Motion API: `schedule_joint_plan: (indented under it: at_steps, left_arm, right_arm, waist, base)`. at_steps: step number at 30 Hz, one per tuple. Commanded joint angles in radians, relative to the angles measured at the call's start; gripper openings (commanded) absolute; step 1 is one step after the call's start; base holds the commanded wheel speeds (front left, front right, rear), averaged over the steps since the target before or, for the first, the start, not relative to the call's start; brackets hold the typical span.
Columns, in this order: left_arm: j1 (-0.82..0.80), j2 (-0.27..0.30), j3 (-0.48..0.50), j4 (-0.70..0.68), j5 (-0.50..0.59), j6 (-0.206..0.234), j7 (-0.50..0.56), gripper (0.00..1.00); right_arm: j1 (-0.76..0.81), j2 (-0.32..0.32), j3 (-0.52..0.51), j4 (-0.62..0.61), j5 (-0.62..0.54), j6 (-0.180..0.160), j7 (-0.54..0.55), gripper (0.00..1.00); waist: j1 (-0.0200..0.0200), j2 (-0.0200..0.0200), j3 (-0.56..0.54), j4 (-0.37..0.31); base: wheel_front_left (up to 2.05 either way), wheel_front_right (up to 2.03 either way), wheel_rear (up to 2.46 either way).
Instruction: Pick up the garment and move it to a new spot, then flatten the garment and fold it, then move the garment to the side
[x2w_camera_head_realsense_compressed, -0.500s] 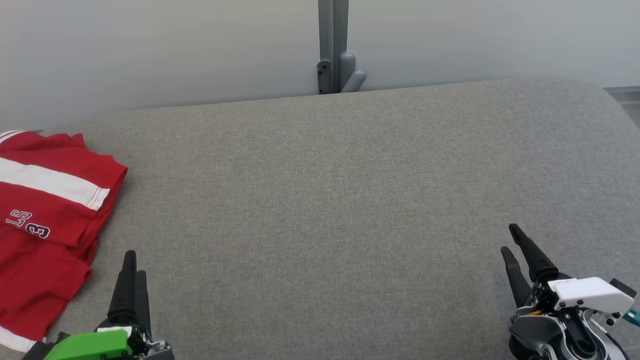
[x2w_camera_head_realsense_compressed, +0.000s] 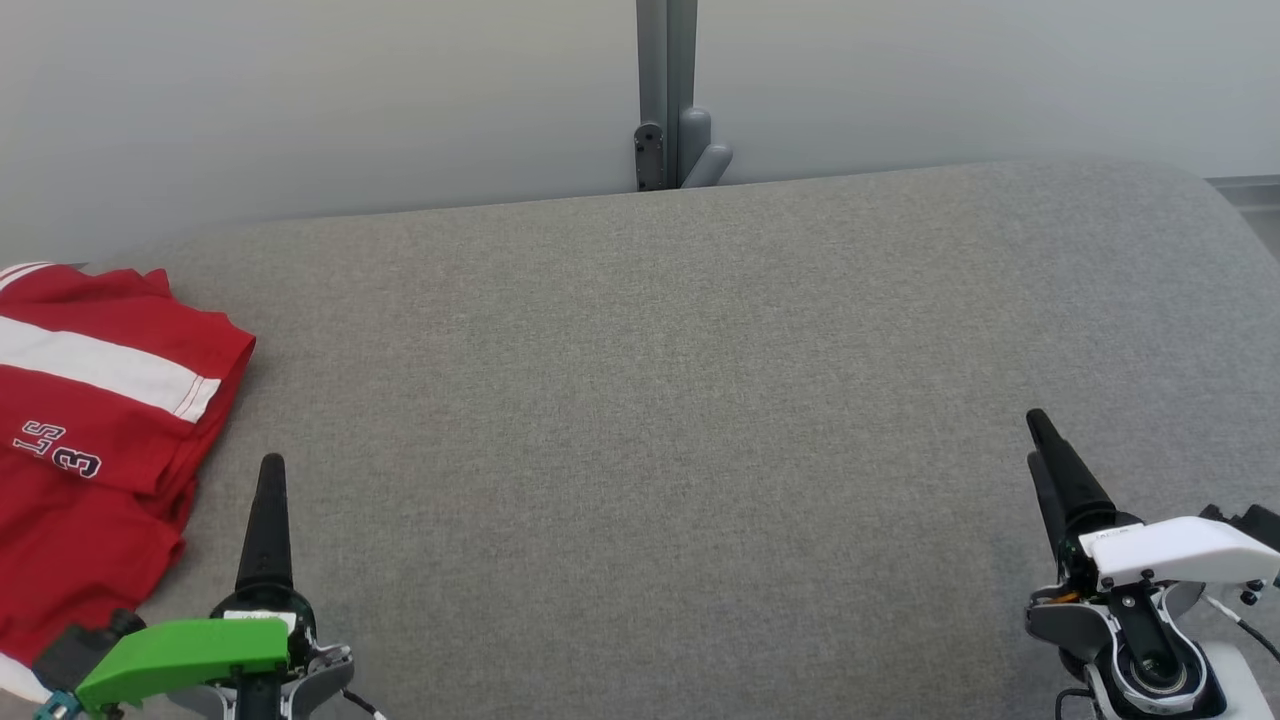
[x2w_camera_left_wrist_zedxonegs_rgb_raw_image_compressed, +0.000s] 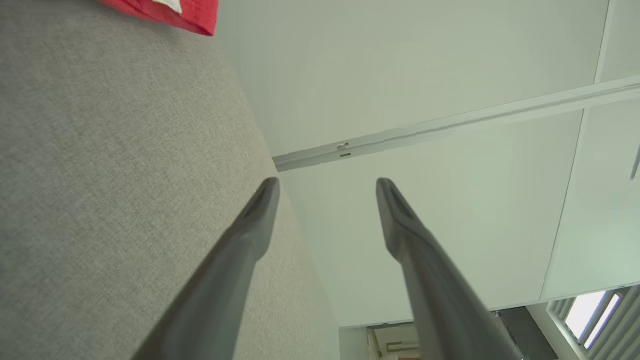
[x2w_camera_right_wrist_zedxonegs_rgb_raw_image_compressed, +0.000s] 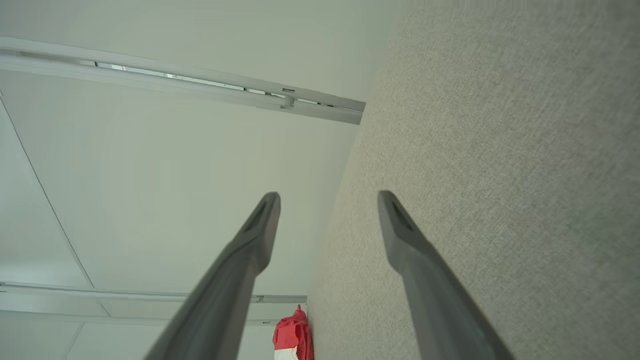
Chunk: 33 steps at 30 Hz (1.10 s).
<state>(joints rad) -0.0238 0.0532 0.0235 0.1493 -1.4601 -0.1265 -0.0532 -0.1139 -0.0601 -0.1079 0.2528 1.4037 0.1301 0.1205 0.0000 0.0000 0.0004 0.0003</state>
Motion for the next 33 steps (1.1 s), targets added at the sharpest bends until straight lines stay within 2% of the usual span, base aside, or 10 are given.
schedule_joint_plan:
  at_steps: [1,10,19,33]
  left_arm:
    - [-0.040,0.010,-0.002,-0.022,0.055,-0.002,-0.008,1.00]
    - [-0.075,0.022,-0.040,-0.054,0.308,0.001,-0.034,1.00]
    - [-0.098,0.055,-0.095,-0.045,0.540,0.026,-0.061,1.00]
    - [-0.133,0.086,-0.143,-0.009,0.768,0.066,-0.093,1.00]
  right_arm:
    - [-0.035,-0.012,0.005,-0.031,-0.049,0.000,-0.013,1.00]
    - [-0.045,-0.033,0.036,-0.091,-0.290,0.000,-0.061,1.00]
    - [-0.046,-0.056,0.074,-0.120,-0.520,0.000,-0.110,1.00]
    - [-0.046,-0.066,0.114,-0.129,-0.775,0.000,-0.171,1.00]
  waist:
    - [0.0000,0.0000,0.000,0.000]
    - [0.0000,0.0000,-0.003,0.000]
    - [0.0000,0.0000,-0.008,-0.001]
    - [0.0000,0.0000,-0.014,0.000]
  base:
    - [0.00,0.00,0.00]
    - [0.00,0.00,0.00]
    - [0.00,0.00,0.00]
    - [0.00,0.00,0.00]
